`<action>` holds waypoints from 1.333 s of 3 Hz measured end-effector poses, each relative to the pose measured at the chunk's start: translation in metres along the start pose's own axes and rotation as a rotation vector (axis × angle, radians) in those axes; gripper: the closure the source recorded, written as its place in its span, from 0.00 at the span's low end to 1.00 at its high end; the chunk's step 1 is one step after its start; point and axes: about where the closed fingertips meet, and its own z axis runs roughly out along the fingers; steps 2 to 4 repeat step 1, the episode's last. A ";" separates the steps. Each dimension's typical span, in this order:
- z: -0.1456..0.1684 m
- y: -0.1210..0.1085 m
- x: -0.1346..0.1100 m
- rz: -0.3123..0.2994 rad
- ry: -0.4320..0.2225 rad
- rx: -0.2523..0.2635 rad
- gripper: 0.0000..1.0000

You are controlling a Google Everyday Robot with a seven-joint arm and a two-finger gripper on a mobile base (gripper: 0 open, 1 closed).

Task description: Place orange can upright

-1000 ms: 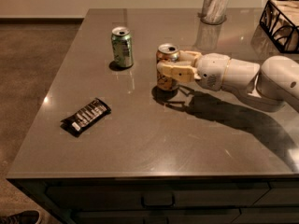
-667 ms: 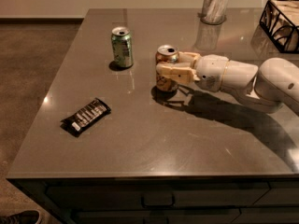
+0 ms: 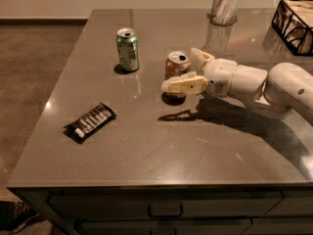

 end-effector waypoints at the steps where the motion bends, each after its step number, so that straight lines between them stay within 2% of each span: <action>1: 0.000 0.000 0.000 0.000 0.000 0.000 0.00; 4: 0.000 0.000 0.000 0.000 0.000 0.000 0.00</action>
Offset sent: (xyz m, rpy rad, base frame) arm 0.0000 0.0000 0.0000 0.0000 0.0000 0.0000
